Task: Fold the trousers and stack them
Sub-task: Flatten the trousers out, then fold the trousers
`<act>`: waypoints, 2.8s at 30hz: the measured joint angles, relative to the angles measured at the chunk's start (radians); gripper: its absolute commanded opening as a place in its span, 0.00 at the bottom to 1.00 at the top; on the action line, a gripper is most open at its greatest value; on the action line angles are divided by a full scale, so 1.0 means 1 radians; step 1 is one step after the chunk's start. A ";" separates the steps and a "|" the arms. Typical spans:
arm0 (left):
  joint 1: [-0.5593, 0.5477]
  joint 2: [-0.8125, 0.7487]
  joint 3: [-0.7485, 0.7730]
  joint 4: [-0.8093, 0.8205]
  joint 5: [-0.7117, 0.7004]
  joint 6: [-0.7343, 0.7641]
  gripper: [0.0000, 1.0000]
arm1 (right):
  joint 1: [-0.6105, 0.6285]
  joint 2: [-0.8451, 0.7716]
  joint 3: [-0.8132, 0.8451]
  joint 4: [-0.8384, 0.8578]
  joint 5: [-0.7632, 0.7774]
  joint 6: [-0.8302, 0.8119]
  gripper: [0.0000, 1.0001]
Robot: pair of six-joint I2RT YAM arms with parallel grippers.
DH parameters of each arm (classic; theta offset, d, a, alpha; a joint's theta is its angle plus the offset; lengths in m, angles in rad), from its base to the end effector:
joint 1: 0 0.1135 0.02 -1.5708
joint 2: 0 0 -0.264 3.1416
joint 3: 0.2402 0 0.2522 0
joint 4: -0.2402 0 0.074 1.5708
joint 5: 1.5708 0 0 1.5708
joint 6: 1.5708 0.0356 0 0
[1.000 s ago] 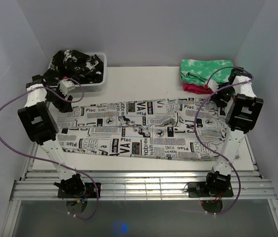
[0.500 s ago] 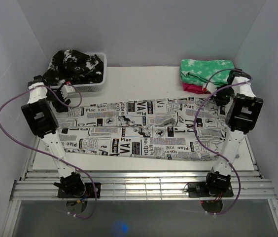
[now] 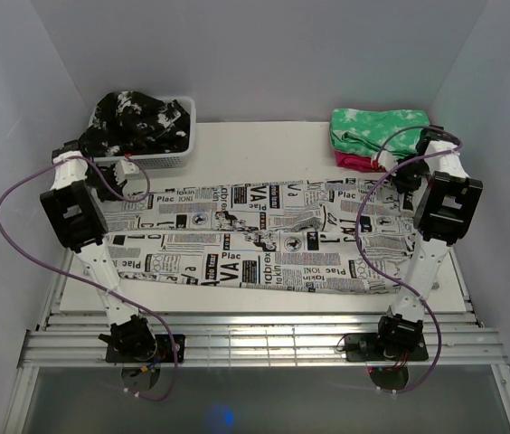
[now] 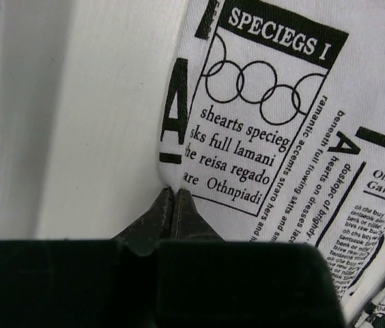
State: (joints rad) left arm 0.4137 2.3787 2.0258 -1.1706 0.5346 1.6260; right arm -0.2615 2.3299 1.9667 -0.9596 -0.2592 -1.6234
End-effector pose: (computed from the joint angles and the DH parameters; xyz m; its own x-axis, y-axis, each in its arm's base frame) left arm 0.4343 0.1709 0.1630 -0.2729 0.8185 -0.5056 0.9311 0.3569 0.0753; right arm 0.4647 -0.1149 0.1690 -0.1396 -0.9619 -0.2352 -0.9451 0.2003 -0.2582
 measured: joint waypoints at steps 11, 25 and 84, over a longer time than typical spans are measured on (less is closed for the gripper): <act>0.002 -0.071 -0.124 0.192 0.035 -0.129 0.00 | -0.002 -0.101 -0.028 0.076 -0.068 0.079 0.08; -0.002 -0.453 -0.571 0.721 0.139 -0.338 0.00 | -0.109 -0.425 -0.253 0.281 -0.176 0.165 0.08; 0.537 -1.065 -1.208 0.254 0.345 0.111 0.00 | -0.611 -1.075 -1.205 0.392 -0.451 -0.294 0.08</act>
State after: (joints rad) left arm 0.9512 1.3140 0.8177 -0.9165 0.8795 1.7370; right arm -0.8726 1.2545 0.7620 -0.5674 -0.7105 -1.9179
